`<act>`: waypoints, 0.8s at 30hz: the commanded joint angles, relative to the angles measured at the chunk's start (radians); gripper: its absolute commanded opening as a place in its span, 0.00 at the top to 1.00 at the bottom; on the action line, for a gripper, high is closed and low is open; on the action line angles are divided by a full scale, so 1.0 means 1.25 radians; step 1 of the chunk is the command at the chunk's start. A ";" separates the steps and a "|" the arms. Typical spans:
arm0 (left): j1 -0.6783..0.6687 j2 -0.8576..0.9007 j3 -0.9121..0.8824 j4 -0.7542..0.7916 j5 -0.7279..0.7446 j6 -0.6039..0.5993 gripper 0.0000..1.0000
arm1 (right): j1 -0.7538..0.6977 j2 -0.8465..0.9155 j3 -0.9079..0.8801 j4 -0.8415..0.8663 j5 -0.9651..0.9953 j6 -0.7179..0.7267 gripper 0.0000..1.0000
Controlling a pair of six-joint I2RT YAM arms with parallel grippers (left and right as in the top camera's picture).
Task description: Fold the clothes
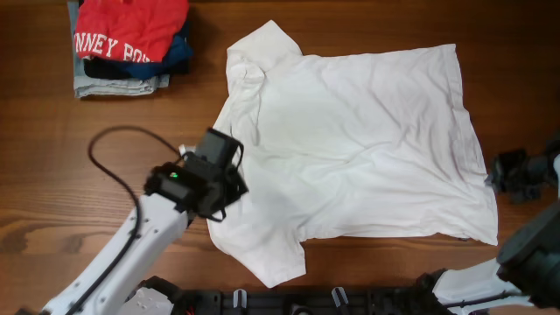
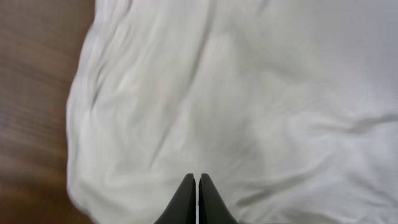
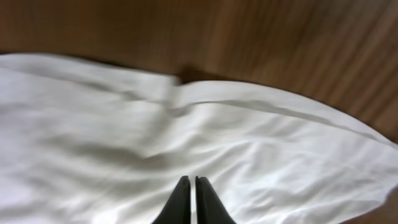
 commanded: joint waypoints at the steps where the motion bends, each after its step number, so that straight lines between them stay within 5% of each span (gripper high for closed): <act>1: -0.002 0.004 0.103 0.134 -0.107 0.145 0.96 | 0.056 -0.092 0.079 0.027 -0.206 -0.158 0.81; 5: 0.036 0.147 0.147 0.333 -0.082 0.250 0.96 | 0.219 -0.097 0.112 0.071 -0.124 -0.198 0.63; 12: 0.080 0.435 0.195 0.549 -0.062 0.381 0.96 | 0.352 -0.075 0.112 0.112 0.010 -0.197 0.57; 24: 0.230 0.553 0.195 0.570 0.002 0.425 0.96 | 0.353 0.055 0.110 0.102 0.050 -0.232 0.59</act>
